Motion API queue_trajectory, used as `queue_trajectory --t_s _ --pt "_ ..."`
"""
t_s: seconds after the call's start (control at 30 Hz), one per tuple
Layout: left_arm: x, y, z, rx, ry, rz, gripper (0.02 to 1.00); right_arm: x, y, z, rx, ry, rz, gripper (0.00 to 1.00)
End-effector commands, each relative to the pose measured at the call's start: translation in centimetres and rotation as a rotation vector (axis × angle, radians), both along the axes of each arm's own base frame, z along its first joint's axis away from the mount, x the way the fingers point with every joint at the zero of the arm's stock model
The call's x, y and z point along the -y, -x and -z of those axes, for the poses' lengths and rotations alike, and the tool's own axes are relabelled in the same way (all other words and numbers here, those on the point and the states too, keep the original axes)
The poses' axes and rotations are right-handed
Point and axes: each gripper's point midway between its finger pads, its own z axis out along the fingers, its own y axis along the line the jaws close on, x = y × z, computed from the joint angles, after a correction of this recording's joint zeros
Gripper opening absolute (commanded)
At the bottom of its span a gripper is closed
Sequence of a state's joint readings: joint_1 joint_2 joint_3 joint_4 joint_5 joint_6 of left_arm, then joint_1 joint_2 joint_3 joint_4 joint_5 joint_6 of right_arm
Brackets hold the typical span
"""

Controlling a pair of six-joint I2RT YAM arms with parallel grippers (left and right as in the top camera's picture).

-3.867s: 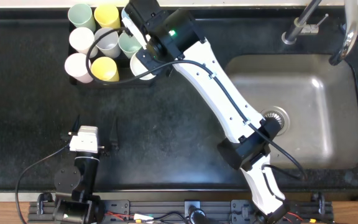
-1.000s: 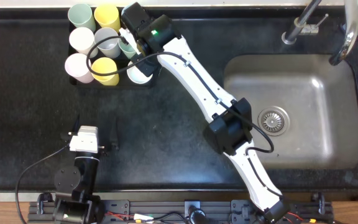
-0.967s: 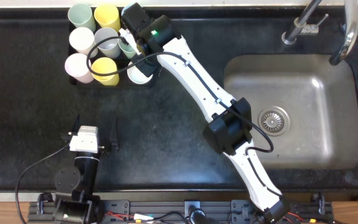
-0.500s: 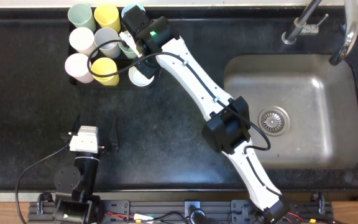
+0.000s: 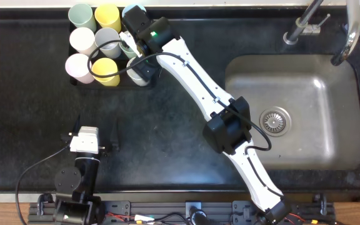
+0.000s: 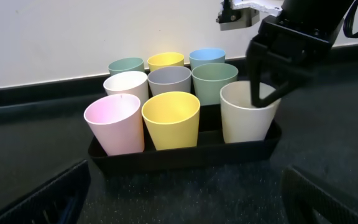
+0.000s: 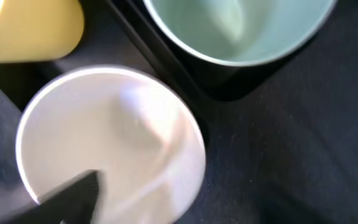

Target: Store Cups

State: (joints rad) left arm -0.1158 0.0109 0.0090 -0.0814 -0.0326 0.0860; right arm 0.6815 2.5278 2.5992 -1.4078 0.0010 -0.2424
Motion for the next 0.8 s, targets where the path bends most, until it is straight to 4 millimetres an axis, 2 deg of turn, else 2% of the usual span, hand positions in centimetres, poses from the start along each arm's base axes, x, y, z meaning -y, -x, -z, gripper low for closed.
queue_trajectory --t_s 0.03,0.13,0.2,0.3,0.4,0.53,0.63,0.73,0.8 --pt "0.0 0.0 -0.1 0.006 -0.02 0.007 0.998 -0.4 -0.2 0.0 0.005 -0.011 -0.011 0.998" --pt "0.1 0.0 -0.1 0.006 -0.02 0.007 0.998 -0.3 -0.1 -0.4 0.01 -0.011 -0.009 0.996" --pt "0.1 0.0 -0.1 0.006 -0.02 0.007 0.998 -0.1 -0.3 -1.6 0.027 -0.026 0.0 0.996" --pt "0.0 0.0 -0.1 0.006 -0.02 0.007 0.998 0.7 -1.2 -4.7 0.075 -0.078 0.052 0.998" --pt "0.0 0.0 -0.1 0.006 -0.02 0.007 0.998 2.0 -2.4 -9.0 0.146 -0.15 0.115 0.998" --pt "0.1 0.0 -0.1 0.006 -0.02 0.007 0.998 4.8 -3.3 -15.3 0.252 -0.237 0.183 0.996" --pt "0.1 0.0 -0.1 0.006 -0.02 0.007 0.998 7.7 -2.9 -20.0 0.323 -0.282 0.225 0.998" --pt "0.0 0.0 -0.1 0.006 -0.02 0.007 0.998 11.2 -1.0 -23.2 0.33 -0.29 0.289 0.998" --pt "0.0 0.0 -0.1 0.006 -0.02 0.007 0.998 13.9 1.0 -23.8 0.283 -0.266 0.347 0.996"
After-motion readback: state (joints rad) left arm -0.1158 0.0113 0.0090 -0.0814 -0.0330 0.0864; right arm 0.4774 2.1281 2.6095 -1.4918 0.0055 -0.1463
